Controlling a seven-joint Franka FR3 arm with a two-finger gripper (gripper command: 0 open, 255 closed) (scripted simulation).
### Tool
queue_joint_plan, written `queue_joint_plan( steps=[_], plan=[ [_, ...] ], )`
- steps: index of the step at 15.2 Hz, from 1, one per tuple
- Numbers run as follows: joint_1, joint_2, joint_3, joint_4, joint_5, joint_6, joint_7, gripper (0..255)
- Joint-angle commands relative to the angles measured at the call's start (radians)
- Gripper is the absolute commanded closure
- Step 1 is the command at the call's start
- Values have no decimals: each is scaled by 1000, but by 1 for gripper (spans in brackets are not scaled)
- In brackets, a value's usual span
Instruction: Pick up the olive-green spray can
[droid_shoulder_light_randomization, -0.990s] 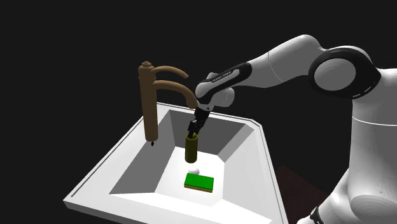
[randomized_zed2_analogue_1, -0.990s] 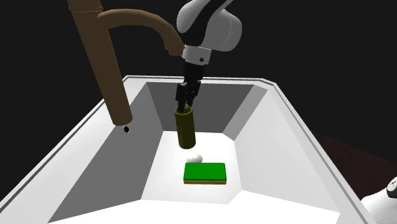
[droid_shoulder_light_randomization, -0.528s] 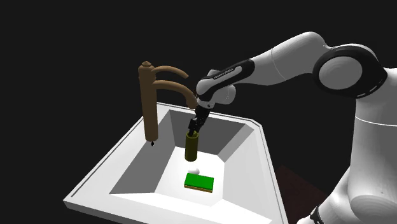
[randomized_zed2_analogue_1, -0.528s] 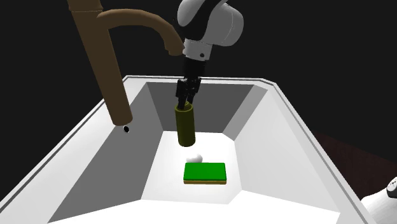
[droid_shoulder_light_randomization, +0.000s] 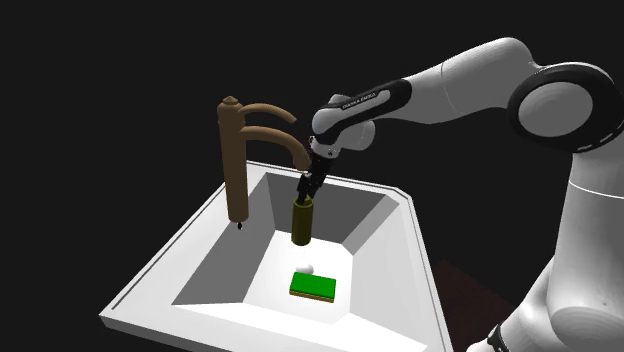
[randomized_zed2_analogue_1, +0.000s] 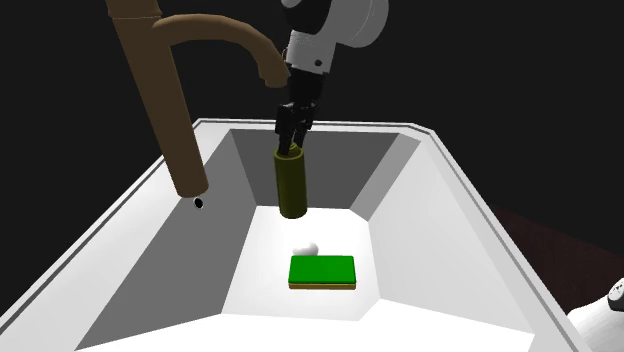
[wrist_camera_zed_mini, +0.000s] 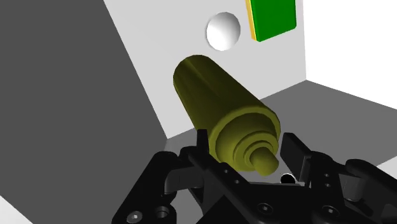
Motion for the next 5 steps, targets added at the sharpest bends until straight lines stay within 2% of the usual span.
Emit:
queue_joint_plan(
  steps=[1,5],
  plan=[
    [1,-13,-2,9,-6,-20,9,255],
    [1,-28,-3,18,-12,-42,19,255]
  ],
)
